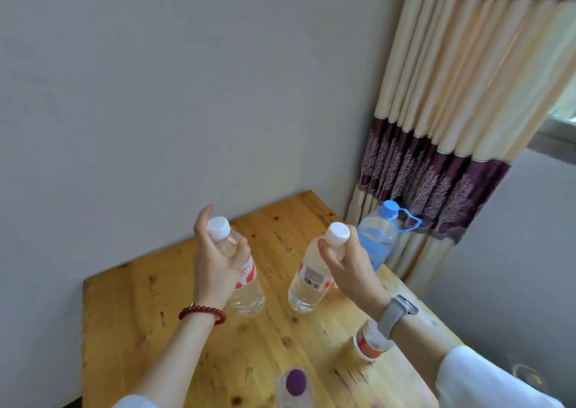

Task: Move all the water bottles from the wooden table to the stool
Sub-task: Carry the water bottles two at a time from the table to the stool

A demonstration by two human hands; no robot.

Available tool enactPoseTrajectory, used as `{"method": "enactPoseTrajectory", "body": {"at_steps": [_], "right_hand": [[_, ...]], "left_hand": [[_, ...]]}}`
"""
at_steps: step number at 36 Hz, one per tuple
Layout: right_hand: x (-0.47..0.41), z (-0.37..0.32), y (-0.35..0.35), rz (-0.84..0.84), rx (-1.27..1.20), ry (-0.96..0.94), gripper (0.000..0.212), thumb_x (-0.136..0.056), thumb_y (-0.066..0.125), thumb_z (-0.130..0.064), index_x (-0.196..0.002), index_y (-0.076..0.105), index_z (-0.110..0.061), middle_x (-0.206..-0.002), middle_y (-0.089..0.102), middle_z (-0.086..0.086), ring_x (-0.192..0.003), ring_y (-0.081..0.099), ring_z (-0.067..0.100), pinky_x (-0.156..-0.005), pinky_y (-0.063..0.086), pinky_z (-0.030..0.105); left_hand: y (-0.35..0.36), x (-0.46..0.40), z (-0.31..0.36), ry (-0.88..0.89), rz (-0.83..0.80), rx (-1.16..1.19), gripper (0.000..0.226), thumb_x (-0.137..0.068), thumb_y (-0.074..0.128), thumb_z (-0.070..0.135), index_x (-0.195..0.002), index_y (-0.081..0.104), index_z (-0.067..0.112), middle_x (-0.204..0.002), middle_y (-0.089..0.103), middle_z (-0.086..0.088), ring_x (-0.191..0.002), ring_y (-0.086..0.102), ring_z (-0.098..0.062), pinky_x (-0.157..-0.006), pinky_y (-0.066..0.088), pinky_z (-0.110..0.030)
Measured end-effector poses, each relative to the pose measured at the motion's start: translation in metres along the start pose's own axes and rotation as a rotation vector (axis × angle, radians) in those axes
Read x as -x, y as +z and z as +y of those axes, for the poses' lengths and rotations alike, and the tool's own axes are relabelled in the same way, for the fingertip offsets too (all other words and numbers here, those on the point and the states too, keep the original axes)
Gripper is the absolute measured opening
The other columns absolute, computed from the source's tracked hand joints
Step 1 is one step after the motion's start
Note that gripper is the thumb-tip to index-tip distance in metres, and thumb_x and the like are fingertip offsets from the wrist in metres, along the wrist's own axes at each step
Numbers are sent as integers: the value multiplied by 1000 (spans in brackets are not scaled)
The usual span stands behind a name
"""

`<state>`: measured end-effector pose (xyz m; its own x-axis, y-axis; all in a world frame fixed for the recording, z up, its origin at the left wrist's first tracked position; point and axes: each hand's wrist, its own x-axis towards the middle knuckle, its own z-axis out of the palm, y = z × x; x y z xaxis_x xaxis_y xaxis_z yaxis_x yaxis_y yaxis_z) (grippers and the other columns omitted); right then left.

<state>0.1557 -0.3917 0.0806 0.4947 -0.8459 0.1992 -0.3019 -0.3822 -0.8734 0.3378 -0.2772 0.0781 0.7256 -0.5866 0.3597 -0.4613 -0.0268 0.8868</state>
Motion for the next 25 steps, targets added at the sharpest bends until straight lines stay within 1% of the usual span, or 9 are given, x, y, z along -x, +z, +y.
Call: {"method": "enactPoseTrajectory", "body": {"at_steps": [3, 5, 7, 10, 15, 17, 20, 23, 25], "right_hand": [[22, -35, -59, 127, 5, -116, 14, -88, 52, -32, -84, 40, -27, -83, 54, 1, -72, 49, 10, -62, 41, 15], [44, -58, -102, 206, 4, -184, 12, -88, 52, -33, -85, 41, -31, -88, 59, 3, -76, 52, 12, -67, 43, 22], [75, -82, -148, 307, -6, -239, 12, -87, 54, -32, -85, 42, -34, -86, 60, -2, -73, 53, 8, -67, 45, 26], [135, -106, -218, 466, -39, -321, 15, -83, 57, -34, -84, 42, -36, -73, 57, -15, -65, 52, -3, -64, 44, 16], [271, -111, -325, 670, 33, -354, 22, -83, 63, -21, -81, 45, -33, -69, 57, -12, -61, 53, -6, -60, 41, 6], [333, -102, -359, 723, 131, -302, 25, -82, 66, -17, -78, 47, -34, -69, 55, -12, -60, 53, -5, -58, 40, 6], [433, -75, -400, 775, 200, -161, 17, -77, 69, -37, -75, 56, -28, -69, 61, -5, -61, 55, 2, -56, 40, 8], [538, -41, -432, 903, 168, 14, 42, -72, 64, -58, -78, 61, -16, -77, 68, 14, -68, 60, 18, -64, 46, 24], [608, -24, -448, 1008, 133, 122, 45, -67, 60, -66, -80, 60, -22, -80, 67, 18, -67, 59, 17, -65, 48, 31]], "left_hand": [[9, 7, 69, 109, 72, 71, 54, -83, 61, 20, -128, 31, 28, -81, 56, 15, -71, 58, 10, -60, 42, -4], [14, 18, 122, 197, 70, 116, 41, -85, 61, 27, -120, 42, 15, -84, 52, 22, -74, 52, 20, -61, 36, 3], [19, 39, 177, 265, 10, 164, 38, -83, 57, 39, -105, 51, 9, -81, 56, 14, -73, 55, 10, -66, 39, -4], [32, 88, 247, 329, -89, 273, 40, -82, 50, 43, -98, 57, 8, -86, 62, 2, -77, 56, -6, -73, 42, -18], [75, 209, 331, 279, -287, 483, 37, -92, 46, 39, -105, 58, 7, -94, 64, 1, -90, 57, -11, -83, 42, -20], [99, 270, 352, 274, -361, 475, 29, -91, 45, 39, -101, 58, 15, -92, 63, 6, -87, 56, -5, -83, 39, -16], [132, 368, 372, 331, -503, 464, 8, -92, 46, 35, -92, 51, 29, -83, 53, 23, -73, 49, 10, -66, 29, 5], [161, 461, 390, 276, -717, 570, 5, -92, 48, 28, -93, 53, 26, -88, 59, 7, -80, 52, -3, -74, 37, -13], [177, 525, 405, 255, -896, 620, 8, -92, 49, 25, -89, 56, 23, -82, 58, 2, -76, 52, -11, -74, 42, -26]]}}
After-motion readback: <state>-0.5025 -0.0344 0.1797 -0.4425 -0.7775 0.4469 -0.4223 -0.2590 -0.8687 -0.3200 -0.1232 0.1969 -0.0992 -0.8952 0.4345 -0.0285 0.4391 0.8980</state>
